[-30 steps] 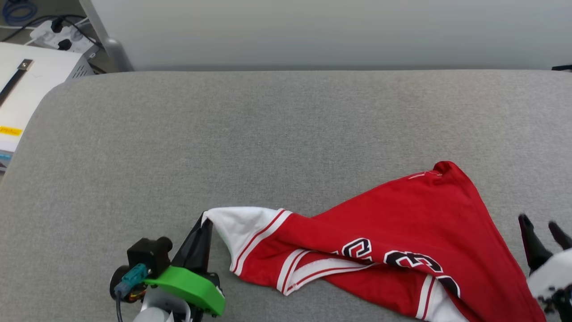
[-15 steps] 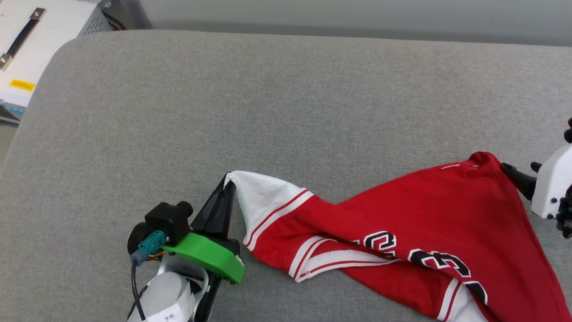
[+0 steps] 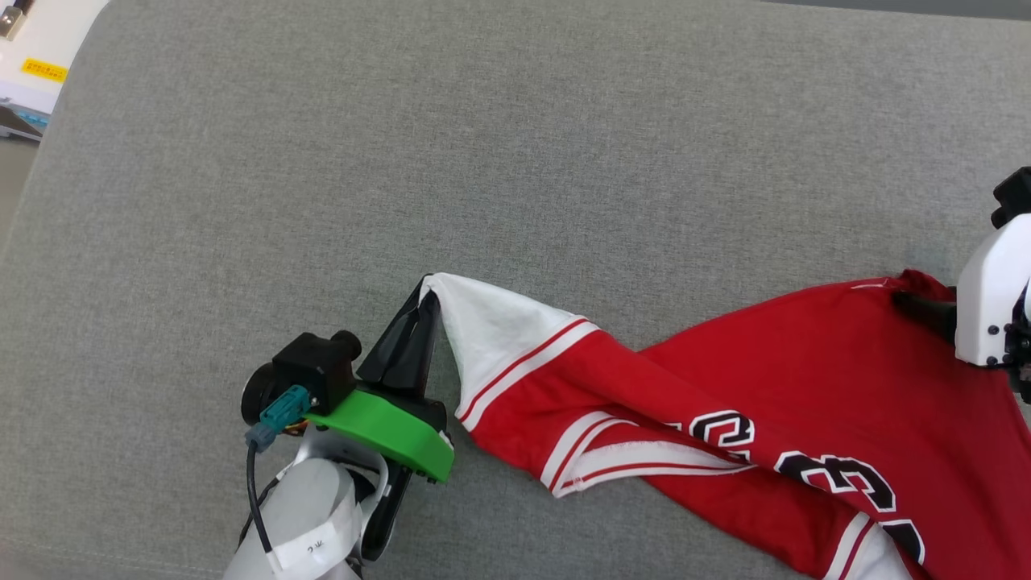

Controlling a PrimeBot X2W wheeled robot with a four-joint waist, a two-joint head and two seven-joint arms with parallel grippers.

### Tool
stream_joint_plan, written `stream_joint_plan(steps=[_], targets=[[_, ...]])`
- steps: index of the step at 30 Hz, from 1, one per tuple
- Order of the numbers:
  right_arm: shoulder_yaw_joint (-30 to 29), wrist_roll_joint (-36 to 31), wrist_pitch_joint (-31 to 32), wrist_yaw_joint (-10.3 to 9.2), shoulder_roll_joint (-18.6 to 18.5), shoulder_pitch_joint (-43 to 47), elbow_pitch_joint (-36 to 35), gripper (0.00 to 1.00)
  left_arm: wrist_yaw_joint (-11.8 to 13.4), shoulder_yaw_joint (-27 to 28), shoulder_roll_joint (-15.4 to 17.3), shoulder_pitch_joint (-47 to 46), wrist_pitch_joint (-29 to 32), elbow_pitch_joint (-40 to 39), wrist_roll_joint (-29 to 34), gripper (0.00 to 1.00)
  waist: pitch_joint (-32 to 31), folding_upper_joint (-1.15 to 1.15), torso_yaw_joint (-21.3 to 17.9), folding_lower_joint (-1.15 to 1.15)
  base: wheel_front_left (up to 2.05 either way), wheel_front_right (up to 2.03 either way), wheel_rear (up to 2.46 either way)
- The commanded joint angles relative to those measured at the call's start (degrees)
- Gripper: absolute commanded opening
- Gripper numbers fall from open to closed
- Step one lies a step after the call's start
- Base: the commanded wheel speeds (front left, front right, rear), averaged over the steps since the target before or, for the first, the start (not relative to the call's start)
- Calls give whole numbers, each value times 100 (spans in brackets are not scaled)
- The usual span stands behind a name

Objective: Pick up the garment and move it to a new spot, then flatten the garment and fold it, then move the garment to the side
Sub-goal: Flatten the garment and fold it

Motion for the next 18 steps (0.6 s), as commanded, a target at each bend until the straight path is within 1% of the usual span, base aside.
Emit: stream_joint_plan(steps=[1, 2, 5, 8, 13, 18], targets=[[251, 105, 213, -3, 159, 187, 257, 46, -45, -7, -32, -118, -44, 12, 41, 0, 47, 0, 31, 0, 0, 0, 0], [378, 241, 361, -3, 184, 202, 316, 0, -46, 2, -36, -114, -52, 44, 31, 0, 40, 0, 13, 0, 0, 0, 0], [506, 359, 449, -3, 171, 174, 348, 0, -43, 31, -44, -86, -62, 99, 1, 0, -16, 0, -19, 0, 0, 0, 0], [554, 452, 351, -3, 130, 87, 343, 0, -29, 84, -69, -29, -69, 176, -65, 0, -146, 0, -53, 0, 0, 0, 0], [525, 502, -130, -3, 42, -120, 239, 0, -22, 189, 34, 41, -40, 308, -169, 0, -512, 0, -150, 0, 0, 0, 0], [346, 361, -706, -3, 17, -357, 167, 0, 14, 427, 183, -79, 73, 303, -376, 0, -905, 0, -300, 0, 0, 0, 0]])
